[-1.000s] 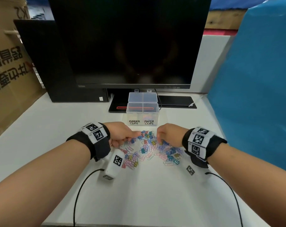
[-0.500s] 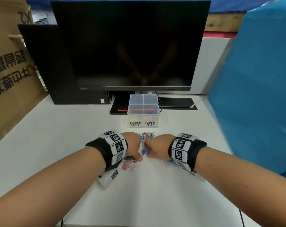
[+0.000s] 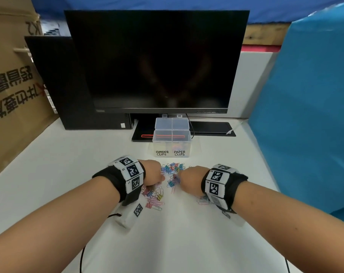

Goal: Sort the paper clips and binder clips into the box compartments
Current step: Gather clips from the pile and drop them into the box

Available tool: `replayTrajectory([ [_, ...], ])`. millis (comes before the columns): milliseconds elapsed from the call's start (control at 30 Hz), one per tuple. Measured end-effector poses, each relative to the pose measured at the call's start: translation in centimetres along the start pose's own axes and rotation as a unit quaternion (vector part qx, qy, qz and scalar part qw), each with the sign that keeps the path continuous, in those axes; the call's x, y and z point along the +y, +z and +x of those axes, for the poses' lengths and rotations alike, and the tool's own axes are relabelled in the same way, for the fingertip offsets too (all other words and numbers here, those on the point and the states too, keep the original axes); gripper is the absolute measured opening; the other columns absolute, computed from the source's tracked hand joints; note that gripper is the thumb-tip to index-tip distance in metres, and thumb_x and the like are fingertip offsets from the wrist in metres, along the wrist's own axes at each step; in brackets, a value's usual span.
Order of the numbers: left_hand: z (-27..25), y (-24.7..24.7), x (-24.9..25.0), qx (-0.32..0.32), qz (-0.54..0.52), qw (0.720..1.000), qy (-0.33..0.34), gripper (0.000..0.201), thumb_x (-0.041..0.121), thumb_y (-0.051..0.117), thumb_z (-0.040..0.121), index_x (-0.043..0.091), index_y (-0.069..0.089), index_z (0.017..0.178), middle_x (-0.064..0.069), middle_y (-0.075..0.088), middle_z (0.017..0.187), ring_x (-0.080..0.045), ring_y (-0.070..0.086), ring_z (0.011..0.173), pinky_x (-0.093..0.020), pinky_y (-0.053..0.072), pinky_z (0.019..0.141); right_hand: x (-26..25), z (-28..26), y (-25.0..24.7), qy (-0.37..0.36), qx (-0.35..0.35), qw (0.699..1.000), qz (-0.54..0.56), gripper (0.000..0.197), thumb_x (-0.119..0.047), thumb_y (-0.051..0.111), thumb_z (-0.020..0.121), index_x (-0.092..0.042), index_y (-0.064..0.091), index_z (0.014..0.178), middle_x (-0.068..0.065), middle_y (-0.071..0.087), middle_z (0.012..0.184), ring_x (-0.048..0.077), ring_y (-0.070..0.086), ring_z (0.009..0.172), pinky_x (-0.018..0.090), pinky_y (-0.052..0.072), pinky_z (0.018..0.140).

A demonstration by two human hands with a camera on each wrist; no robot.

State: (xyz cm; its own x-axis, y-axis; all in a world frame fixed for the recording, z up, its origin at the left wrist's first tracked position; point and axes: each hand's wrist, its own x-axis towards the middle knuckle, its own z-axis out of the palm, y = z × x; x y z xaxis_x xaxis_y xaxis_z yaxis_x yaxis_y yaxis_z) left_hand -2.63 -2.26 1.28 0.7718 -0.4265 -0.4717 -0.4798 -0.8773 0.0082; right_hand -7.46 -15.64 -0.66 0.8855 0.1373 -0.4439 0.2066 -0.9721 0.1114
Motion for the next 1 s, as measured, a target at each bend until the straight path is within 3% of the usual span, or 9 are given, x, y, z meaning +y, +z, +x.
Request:
replayTrajectory([
  [67, -0.2, -0.5, -0.2, -0.003, 0.015, 1.0, -0.01, 0.043, 0.031, 0.034, 0.102, 0.003, 0.064, 0.092, -0.002, 0.041, 0.065, -0.016, 0.041, 0.061, -0.028, 0.043, 0.071, 0.8, 0.0, -0.8, 0.006, 0.004, 0.999, 0.036, 0.024, -0.013, 0.035, 0.098, -0.005, 0.056, 0.091, 0.01, 0.056, 0.087, 0.023, 0.046, 0.083, 0.031, 0.038, 0.073],
  [133, -0.4, -0.8, -0.2, -0.004, 0.029, 0.999, -0.014, 0.046, 0.031, 0.032, 0.103, -0.004, 0.058, 0.118, -0.007, 0.047, 0.082, -0.018, 0.043, 0.08, -0.034, 0.044, 0.089, 1.8, 0.0, -2.2, 0.013, 0.014, 0.998, 0.057, 0.025, -0.016, 0.037, 0.099, -0.005, 0.058, 0.097, 0.007, 0.049, 0.083, 0.022, 0.046, 0.079, 0.031, 0.042, 0.076],
  [267, -0.3, -1.5, -0.3, -0.003, 0.038, 0.999, -0.023, 0.045, 0.029, 0.03, 0.104, -0.003, 0.054, 0.125, -0.018, 0.059, 0.114, -0.028, 0.057, 0.104, -0.035, 0.044, 0.093, 3.7, 1.2, -6.4, 0.032, 0.009, 0.999, 0.004, 0.026, -0.015, 0.034, 0.101, -0.005, 0.054, 0.087, 0.006, 0.047, 0.074, 0.019, 0.049, 0.071, 0.027, 0.041, 0.075],
  [367, 0.7, -1.9, -0.6, 0.007, 0.035, 0.999, -0.024, 0.039, 0.023, 0.035, 0.101, 0.003, 0.055, 0.127, -0.012, 0.059, 0.115, -0.023, 0.054, 0.096, -0.031, 0.043, 0.085, 4.9, 3.2, -9.4, 0.051, -0.006, 0.991, -0.125, 0.029, -0.007, 0.037, 0.1, 0.004, 0.058, 0.116, 0.014, 0.056, 0.085, 0.024, 0.051, 0.072, 0.024, 0.043, 0.068],
  [467, 1.8, -2.6, -0.8, 0.02, -0.015, 0.999, -0.027, 0.031, 0.029, 0.043, 0.098, 0.007, 0.061, 0.108, -0.002, 0.053, 0.084, -0.016, 0.049, 0.073, -0.023, 0.043, 0.069, 5.4, 5.6, -10.9, 0.063, -0.006, 0.99, -0.129, 0.027, -0.009, 0.041, 0.099, 0.003, 0.059, 0.115, 0.014, 0.062, 0.093, 0.023, 0.046, 0.07, 0.025, 0.039, 0.064],
  [600, 2.8, -3.9, -0.6, -0.033, -0.119, 0.992, -0.025, 0.027, 0.027, 0.04, 0.101, 0.009, 0.05, 0.084, -0.001, 0.043, 0.065, -0.01, 0.038, 0.045, -0.018, 0.031, 0.046, 7.1, 9.6, -11.0, 0.136, 0.073, 0.987, 0.034, 0.035, -0.022, 0.06, 0.083, -0.016, 0.052, 0.05, -0.001, 0.052, 0.045, 0.022, 0.058, 0.058, 0.023, 0.047, 0.054],
  [733, 3.6, -5.5, -1.3, -0.078, -0.277, 0.957, -0.021, 0.024, 0.025, 0.045, 0.099, 0.011, 0.05, 0.08, -0.002, 0.046, 0.068, -0.011, 0.034, 0.047, -0.018, 0.027, 0.043, 7.4, 9.5, -11.5, 0.089, 0.102, 0.978, 0.16, 0.028, -0.018, 0.065, 0.082, -0.02, 0.052, 0.058, -0.004, 0.059, 0.058, 0.014, 0.06, 0.055, 0.022, 0.052, 0.055],
  [833, 4.4, -7.5, -1.4, -0.027, -0.302, 0.953, -0.017, 0.026, 0.025, 0.048, 0.098, 0.01, 0.05, 0.076, -0.002, 0.045, 0.062, -0.01, 0.033, 0.041, -0.016, 0.025, 0.038, 8.6, 8.7, -12.1, 0.075, 0.119, 0.968, 0.208, 0.022, -0.007, 0.066, 0.08, -0.017, 0.053, 0.065, 0.003, 0.065, 0.072, 0.018, 0.067, 0.065, 0.023, 0.058, 0.059],
  [1000, 7.2, -9.8, 0.2, 0.039, -0.297, 0.953, -0.035, 0.037, 0.026, 0.049, 0.096, 0.011, 0.049, 0.063, -0.005, 0.047, 0.059, -0.016, 0.036, 0.045, -0.021, 0.031, 0.044, 9.2, 8.2, -11.5, 0.148, 0.145, 0.963, 0.172, 0.017, -0.01, 0.071, 0.077, -0.013, 0.056, 0.068, 0.001, 0.059, 0.064, 0.013, 0.058, 0.054, 0.019, 0.05, 0.043],
])
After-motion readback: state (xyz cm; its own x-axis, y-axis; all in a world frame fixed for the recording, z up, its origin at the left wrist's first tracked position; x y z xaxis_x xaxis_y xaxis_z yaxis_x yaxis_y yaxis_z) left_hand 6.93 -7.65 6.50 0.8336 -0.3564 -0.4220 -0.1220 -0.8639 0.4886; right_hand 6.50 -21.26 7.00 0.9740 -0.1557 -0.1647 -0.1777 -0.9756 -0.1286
